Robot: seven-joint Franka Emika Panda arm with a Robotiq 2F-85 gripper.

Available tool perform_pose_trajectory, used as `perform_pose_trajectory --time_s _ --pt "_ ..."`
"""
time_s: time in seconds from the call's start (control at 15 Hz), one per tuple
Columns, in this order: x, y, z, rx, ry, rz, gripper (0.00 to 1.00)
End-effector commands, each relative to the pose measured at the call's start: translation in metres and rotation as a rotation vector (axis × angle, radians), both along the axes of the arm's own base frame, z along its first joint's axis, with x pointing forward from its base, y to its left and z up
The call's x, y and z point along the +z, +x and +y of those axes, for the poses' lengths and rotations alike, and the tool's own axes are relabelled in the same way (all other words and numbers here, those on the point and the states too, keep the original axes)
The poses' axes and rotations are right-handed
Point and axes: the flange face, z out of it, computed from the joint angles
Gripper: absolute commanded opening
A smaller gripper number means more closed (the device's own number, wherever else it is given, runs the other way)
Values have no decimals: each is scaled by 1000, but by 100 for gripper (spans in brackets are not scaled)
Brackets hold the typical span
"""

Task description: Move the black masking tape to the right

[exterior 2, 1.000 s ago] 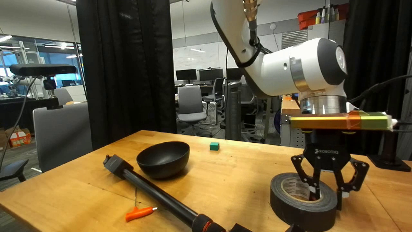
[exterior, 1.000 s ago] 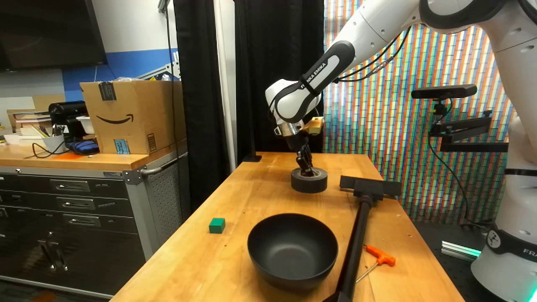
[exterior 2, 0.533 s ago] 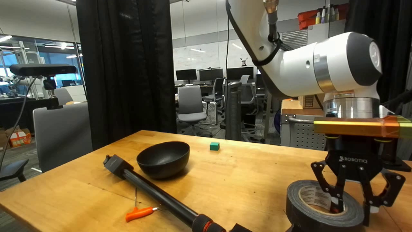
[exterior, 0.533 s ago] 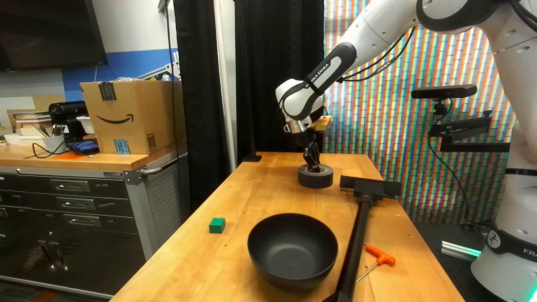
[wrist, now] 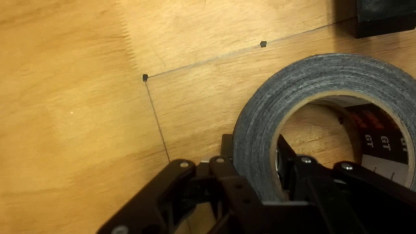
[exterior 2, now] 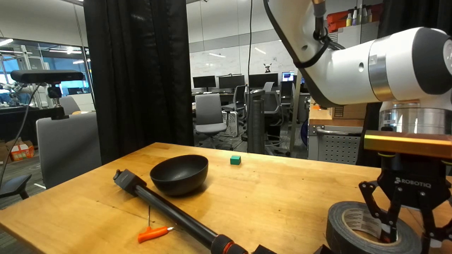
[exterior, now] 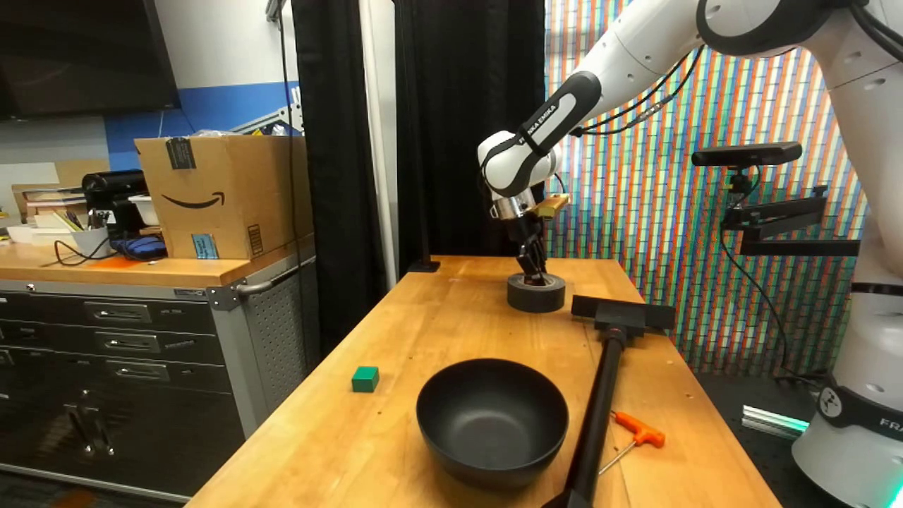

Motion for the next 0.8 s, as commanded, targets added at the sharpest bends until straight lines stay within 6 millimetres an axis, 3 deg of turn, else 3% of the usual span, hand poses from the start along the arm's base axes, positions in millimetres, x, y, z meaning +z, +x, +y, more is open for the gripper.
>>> perform_pose_trajectory --time_s 0.0,0.27,0.33,0.4,0.47,0.53,0.6,0.73 --pt "-17 -2 -14 -10 1 9 8" --pt "-15 4 -6 7 -10 15 8" --pt "-15 5 -5 9 -14 17 22" --pt "-14 6 -4 13 -16 19 58" --pt "-15 6 -3 17 -19 21 59" --pt "-3 2 2 7 -1 10 66" --pt "-7 1 2 7 1 16 48" --pt "-10 1 2 7 3 21 64"
